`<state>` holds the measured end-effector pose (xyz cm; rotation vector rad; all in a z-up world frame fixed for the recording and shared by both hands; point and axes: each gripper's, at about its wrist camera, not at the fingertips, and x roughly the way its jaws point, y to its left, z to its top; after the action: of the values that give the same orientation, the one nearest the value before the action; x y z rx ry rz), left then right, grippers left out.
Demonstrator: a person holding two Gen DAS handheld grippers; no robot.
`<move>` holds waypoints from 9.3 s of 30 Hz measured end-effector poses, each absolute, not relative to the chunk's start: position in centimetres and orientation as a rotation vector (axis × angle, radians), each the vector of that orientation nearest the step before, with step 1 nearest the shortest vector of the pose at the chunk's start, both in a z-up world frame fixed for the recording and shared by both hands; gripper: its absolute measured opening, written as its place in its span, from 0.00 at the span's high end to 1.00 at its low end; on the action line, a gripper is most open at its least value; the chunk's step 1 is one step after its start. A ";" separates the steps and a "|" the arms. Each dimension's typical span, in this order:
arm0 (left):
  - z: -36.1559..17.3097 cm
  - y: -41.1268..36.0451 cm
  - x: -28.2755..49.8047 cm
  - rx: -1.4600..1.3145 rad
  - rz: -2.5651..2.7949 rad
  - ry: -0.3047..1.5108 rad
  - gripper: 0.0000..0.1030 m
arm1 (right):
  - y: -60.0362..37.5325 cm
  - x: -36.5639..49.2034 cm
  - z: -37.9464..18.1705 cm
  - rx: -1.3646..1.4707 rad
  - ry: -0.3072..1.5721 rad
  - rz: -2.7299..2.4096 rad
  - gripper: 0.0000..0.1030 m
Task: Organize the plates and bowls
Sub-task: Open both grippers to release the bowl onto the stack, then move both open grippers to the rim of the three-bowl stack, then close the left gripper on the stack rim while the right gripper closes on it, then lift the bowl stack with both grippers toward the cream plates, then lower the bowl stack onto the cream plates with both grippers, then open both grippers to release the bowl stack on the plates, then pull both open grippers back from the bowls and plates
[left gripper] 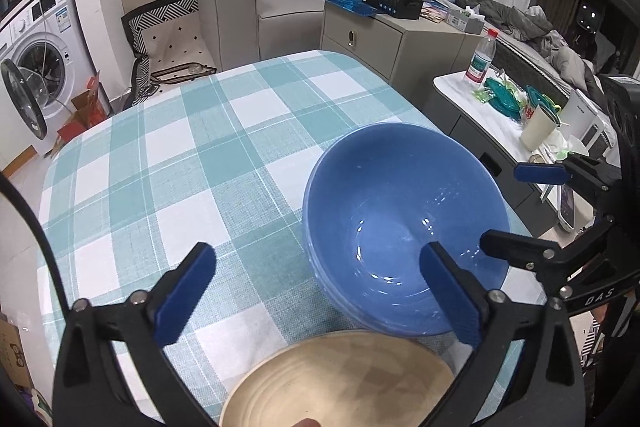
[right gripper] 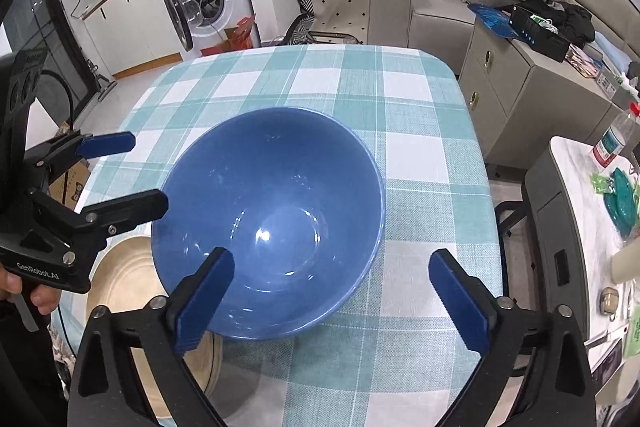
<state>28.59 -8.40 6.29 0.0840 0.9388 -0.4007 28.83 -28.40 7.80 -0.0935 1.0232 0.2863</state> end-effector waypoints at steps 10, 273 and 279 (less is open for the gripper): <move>6.2 -7.3 28.4 0.048 -0.373 0.912 0.00 | -28.4 28.6 7.3 -0.095 1.012 0.317 0.01; 4.8 1.5 5.4 -0.002 -0.082 0.572 0.00 | -24.0 11.3 5.9 -0.011 0.675 0.679 0.01; 4.4 1.2 4.0 0.005 -0.066 0.541 0.00 | -24.4 9.3 5.9 -0.009 0.627 0.692 0.01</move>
<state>3.97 1.23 4.41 0.0054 0.5414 -0.0659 9.32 -24.36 5.90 -0.0095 0.6272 0.6916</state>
